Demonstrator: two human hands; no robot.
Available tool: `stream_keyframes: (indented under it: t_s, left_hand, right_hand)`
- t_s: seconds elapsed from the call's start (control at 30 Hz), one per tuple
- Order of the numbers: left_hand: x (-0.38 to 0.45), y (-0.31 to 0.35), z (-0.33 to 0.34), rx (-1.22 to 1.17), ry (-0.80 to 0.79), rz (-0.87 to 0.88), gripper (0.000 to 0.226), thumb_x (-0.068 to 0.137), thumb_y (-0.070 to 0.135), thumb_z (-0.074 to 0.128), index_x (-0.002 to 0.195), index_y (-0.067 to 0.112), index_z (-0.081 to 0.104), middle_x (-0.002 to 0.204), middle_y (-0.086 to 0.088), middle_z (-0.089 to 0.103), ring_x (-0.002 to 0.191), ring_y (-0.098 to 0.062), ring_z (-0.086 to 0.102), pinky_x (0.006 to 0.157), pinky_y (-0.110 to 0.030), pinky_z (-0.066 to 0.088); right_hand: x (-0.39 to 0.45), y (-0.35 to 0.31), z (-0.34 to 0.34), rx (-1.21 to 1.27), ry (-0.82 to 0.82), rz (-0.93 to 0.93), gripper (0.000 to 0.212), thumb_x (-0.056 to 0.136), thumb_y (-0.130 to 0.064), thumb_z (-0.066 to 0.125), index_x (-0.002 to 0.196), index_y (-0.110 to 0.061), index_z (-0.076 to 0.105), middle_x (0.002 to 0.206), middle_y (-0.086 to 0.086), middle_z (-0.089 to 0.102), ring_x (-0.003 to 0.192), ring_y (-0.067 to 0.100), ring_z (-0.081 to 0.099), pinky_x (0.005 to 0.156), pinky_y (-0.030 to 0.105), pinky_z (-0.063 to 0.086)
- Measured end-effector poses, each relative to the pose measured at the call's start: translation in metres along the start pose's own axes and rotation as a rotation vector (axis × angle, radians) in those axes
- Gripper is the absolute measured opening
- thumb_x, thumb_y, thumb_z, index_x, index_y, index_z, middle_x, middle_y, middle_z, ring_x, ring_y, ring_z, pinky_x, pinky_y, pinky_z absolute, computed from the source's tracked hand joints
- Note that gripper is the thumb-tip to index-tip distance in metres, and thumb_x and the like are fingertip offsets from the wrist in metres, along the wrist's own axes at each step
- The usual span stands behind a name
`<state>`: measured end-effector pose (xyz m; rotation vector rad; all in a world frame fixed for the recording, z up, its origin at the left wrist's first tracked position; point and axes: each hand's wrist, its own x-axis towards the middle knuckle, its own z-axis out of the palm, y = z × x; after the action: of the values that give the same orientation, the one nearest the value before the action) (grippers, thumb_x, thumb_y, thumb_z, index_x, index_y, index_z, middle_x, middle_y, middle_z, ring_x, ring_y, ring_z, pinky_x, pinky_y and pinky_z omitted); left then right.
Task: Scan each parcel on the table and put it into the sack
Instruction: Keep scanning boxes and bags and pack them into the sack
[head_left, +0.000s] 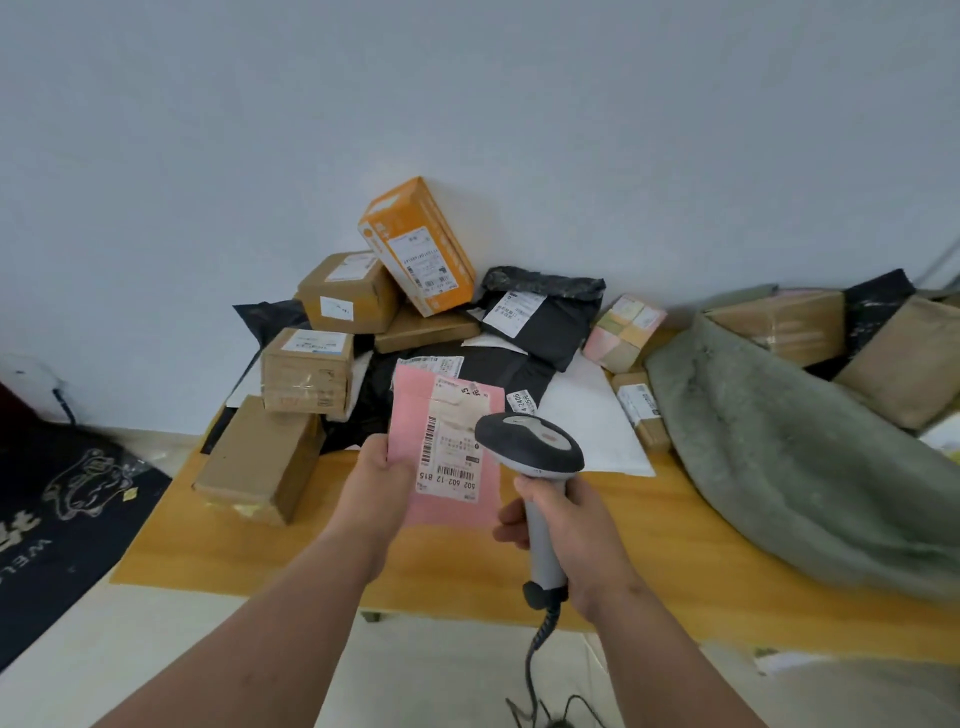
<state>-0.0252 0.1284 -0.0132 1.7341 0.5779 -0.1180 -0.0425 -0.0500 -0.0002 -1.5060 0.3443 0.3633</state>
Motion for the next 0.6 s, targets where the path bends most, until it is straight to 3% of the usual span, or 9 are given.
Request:
stream_keyframes:
  t_s: [0.1, 0.3, 0.4, 0.6]
  left_hand:
    - [-0.007, 0.005, 0.008, 0.006, 0.057, 0.036, 0.021, 0.096, 0.012, 0.04, 0.097, 0.026, 0.055, 0.094, 0.0, 0.069, 0.089, -0.028, 0.065, 0.083, -0.05, 0.055]
    - [-0.023, 0.018, 0.036, -0.044, 0.141, 0.102, 0.016, 0.098, 0.016, 0.046, 0.098, 0.027, 0.058, 0.094, 0.002, 0.068, 0.087, -0.022, 0.065, 0.073, -0.042, 0.054]
    - [-0.031, 0.025, 0.06, -0.054, 0.169, 0.121, 0.013, 0.099, 0.018, 0.047, 0.102, 0.025, 0.058, 0.096, 0.003, 0.066, 0.084, -0.018, 0.062, 0.061, -0.033, 0.047]
    - [-0.049, 0.034, 0.115, -0.086, 0.175, 0.116, 0.013, 0.099, 0.018, 0.049, 0.106, 0.024, 0.057, 0.097, 0.004, 0.067, 0.087, -0.016, 0.063, 0.066, -0.032, 0.052]
  right_hand:
    - [-0.009, -0.001, -0.013, 0.01, 0.009, -0.005, 0.008, 0.095, -0.017, 0.063, 0.099, -0.01, 0.062, 0.073, 0.011, 0.069, 0.065, 0.026, 0.069, 0.069, 0.034, 0.054]
    - [-0.016, -0.005, -0.052, 0.082, -0.034, 0.029, 0.02, 0.094, -0.019, 0.059, 0.108, -0.004, 0.06, 0.071, 0.013, 0.068, 0.063, 0.03, 0.068, 0.065, 0.036, 0.05]
    - [-0.024, -0.008, -0.079, 0.07, -0.045, 0.023, 0.019, 0.094, -0.019, 0.059, 0.106, -0.004, 0.059, 0.07, 0.013, 0.067, 0.062, 0.029, 0.067, 0.064, 0.036, 0.049]
    - [-0.038, -0.012, -0.14, 0.044, -0.029, 0.017, 0.018, 0.093, -0.018, 0.059, 0.105, -0.005, 0.06, 0.069, 0.012, 0.066, 0.061, 0.028, 0.065, 0.061, 0.034, 0.05]
